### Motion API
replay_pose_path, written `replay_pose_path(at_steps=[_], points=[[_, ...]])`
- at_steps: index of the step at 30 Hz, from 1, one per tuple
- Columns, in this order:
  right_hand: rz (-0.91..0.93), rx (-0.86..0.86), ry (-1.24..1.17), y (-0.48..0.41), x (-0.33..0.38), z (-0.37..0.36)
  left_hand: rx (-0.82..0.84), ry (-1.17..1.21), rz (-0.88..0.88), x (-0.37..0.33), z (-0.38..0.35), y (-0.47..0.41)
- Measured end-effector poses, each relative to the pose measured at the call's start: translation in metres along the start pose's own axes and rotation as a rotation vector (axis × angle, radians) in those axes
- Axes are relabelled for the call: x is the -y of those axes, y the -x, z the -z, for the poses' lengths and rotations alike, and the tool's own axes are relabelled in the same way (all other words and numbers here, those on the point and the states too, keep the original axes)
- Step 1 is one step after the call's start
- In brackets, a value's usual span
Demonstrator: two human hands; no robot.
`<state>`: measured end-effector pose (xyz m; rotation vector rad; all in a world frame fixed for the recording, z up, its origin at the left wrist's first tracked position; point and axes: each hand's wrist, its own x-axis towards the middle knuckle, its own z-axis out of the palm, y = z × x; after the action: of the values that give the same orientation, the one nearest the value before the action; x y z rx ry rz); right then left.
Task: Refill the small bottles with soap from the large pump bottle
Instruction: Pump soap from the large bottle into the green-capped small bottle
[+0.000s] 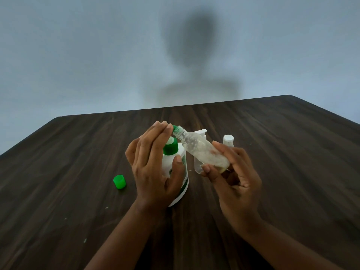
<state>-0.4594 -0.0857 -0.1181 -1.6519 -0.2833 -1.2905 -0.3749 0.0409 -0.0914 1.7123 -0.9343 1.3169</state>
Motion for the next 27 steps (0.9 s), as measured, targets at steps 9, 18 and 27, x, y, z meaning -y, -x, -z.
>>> replay_pose_path(at_steps=[9,18,27], points=[[-0.002,0.004,0.009,-0.0007,0.0,-0.0001,0.053,0.006,-0.003,-0.0002,0.0007,0.0005],[-0.031,-0.034,-0.04,-0.0009,-0.0008,0.0006,-0.005,0.025,0.009,-0.0058,0.0028,-0.0043],[-0.02,-0.015,-0.027,0.0,-0.001,-0.0002,0.059,0.003,0.012,-0.002,0.0025,-0.0005]])
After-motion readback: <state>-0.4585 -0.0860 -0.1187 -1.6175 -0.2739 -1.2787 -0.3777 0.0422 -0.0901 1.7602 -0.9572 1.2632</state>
